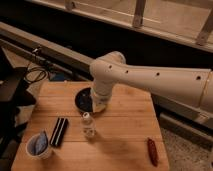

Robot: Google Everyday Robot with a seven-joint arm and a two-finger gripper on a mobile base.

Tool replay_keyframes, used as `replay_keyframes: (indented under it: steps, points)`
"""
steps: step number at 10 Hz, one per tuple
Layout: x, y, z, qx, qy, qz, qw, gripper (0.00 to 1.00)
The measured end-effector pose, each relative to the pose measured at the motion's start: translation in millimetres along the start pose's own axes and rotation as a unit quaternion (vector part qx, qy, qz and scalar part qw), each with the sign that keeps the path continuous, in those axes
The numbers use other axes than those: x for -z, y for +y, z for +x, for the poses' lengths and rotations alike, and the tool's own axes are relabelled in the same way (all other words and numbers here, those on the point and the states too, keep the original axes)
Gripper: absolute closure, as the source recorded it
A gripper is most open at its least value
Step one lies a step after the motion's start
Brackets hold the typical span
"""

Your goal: Knock the bottle over

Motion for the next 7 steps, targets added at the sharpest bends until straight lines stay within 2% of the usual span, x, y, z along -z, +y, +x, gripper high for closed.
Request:
replay_keyframes:
  steps: [4, 6, 7]
  points:
    - [-29, 5, 5, -0.013, -0.009, -0.025, 0.9996, 1.00]
    - [-48, 11, 4, -0.011, -0.014, -0.046, 0.9988, 1.00]
    - [-64, 17, 4, -0.012, -0.017, -0.065, 0.9977, 1.00]
